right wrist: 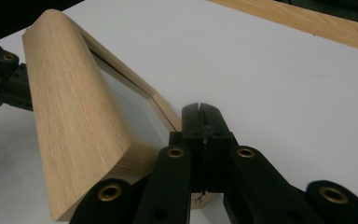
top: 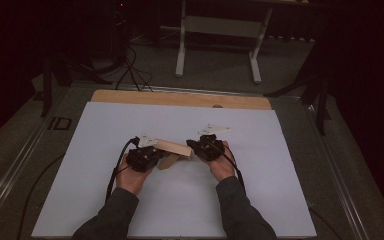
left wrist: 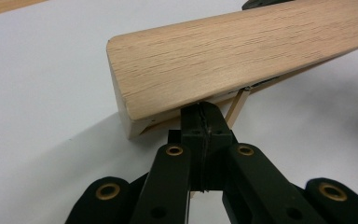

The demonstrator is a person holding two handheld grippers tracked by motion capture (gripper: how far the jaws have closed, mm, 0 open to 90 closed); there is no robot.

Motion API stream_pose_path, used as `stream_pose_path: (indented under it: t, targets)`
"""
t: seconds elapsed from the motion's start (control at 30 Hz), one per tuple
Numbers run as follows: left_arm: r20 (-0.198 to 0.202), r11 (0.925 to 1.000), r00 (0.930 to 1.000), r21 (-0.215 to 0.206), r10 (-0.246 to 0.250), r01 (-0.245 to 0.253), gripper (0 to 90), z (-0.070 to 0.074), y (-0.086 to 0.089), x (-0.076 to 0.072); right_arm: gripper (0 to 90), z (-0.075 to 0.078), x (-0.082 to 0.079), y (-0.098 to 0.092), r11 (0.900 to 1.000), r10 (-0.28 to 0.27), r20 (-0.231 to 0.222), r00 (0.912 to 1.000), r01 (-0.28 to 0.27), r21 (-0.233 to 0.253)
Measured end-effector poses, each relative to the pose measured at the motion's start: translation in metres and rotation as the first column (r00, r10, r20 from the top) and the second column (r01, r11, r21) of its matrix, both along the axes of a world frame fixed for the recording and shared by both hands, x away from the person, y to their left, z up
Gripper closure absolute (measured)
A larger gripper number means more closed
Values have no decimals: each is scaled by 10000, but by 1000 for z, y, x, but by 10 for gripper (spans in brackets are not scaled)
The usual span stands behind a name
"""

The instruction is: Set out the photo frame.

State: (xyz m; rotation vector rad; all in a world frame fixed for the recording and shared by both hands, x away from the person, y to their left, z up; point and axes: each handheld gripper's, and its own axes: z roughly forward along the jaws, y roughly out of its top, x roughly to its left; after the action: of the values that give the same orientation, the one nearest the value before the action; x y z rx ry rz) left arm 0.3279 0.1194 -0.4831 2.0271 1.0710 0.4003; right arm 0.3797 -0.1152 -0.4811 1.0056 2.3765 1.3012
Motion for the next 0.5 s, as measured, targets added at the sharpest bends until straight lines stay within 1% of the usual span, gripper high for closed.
stream_pose_path:
  t: [0.27, 0.5]
  targets:
    - [-58, 10000, 10000, -35, 55, -55, 897, 0, 1, 2, 897, 1, -6, 1, 9996, 147, 134, 9998, -143, -236]
    - [-83, 10000, 9999, -6, 73, -73, 897, 1, 0, 3, 896, 0, -10, 0, 9997, 221, 198, 9996, -218, -146]
